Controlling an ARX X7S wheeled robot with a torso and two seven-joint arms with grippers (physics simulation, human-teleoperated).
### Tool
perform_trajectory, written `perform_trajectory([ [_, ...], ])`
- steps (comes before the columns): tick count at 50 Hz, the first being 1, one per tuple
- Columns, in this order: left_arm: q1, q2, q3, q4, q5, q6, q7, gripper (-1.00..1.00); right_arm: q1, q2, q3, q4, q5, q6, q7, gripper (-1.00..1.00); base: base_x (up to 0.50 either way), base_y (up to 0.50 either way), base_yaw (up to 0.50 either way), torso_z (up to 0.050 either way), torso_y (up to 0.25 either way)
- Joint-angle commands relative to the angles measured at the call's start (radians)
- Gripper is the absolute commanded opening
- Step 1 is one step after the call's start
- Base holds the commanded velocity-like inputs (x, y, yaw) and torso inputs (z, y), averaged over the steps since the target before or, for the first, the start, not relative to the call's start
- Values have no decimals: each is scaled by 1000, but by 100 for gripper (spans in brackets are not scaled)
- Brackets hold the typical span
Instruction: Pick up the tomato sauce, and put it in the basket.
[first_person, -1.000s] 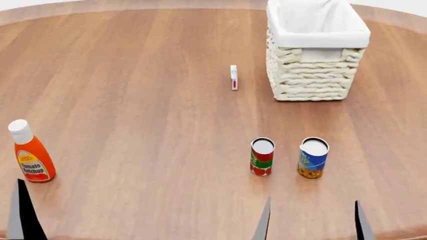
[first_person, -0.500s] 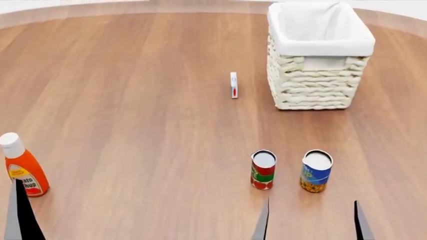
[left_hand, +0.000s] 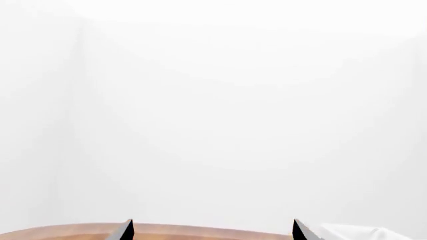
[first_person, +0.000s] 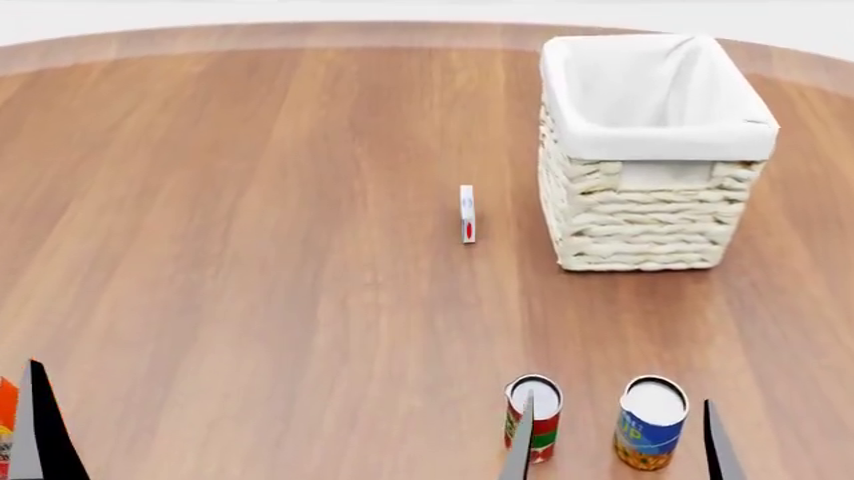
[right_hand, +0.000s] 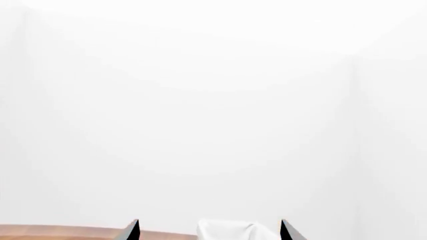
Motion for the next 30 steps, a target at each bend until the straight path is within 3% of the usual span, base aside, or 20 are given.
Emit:
perform_trajectory([
  [1, 3, -8, 5, 1, -1, 1, -11, 100, -2, 8, -6, -4, 3, 4, 7, 100, 324, 0, 0, 0, 0],
  [30, 14, -26, 28, 10, 24, 2, -38, 100, -8, 37, -22, -8, 35, 29, 7, 100, 322, 0, 0, 0, 0],
])
